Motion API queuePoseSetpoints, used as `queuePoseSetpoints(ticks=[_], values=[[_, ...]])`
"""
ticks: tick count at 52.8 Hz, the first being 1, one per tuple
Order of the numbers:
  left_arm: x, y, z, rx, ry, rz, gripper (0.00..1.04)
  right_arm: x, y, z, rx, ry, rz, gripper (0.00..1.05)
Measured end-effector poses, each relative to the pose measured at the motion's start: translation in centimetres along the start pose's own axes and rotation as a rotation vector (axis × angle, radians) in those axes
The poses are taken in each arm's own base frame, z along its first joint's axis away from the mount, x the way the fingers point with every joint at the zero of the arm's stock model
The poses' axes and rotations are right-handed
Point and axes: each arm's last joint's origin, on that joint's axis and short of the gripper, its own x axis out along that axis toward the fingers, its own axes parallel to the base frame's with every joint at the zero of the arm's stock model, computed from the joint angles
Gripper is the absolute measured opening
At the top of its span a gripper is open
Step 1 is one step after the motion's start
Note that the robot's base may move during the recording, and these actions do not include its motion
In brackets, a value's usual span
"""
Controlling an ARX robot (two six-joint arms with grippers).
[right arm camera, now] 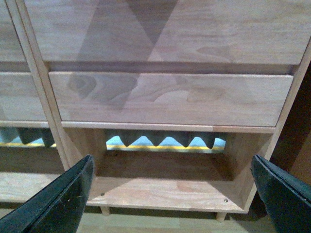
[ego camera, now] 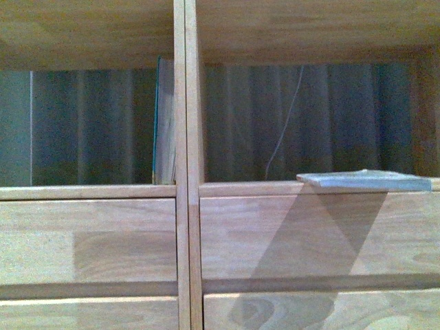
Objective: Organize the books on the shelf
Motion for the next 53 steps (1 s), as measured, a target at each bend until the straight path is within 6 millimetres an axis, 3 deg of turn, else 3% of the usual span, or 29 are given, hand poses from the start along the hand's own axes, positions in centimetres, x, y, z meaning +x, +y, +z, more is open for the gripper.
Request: queuePoseSetpoints(ticks=[10,15,21,26,32,45,53], values=[[0.0,0.0,0.0,0.0,0.0,0.0,0.98,0.0,0.0,0.0,0.004,0.005,0.011,0.98],[0.0,0.0,0.0,0.0,0.0,-0.001,0.98,0.2,0.0,0.2,0.179,0.168,0.191,0.98],[0.0,0.0,0.0,0.0,0.0,0.0,0.98,1.8,0.6,3.1,0.432,0.186,0.297,0.98],[0.0,0.0,0.0,0.0,0.0,0.0,0.98,4.3,1.7,6.2,0.574,0.147,0.349,0.98],[0.0,0.0,0.0,0.0,0.0,0.0,0.98,7.9,3.5,7.6,0.706,0.178,0.39,0.98],[0.0,0.0,0.0,0.0,0.0,0.0,0.98,16.0,5.4,6.6,0.921,0.262,0.314,0.98],[0.0,0.0,0.0,0.0,0.0,0.0,0.98,19.6,5.9,6.4,0.971,0.275,0.288,0.98]])
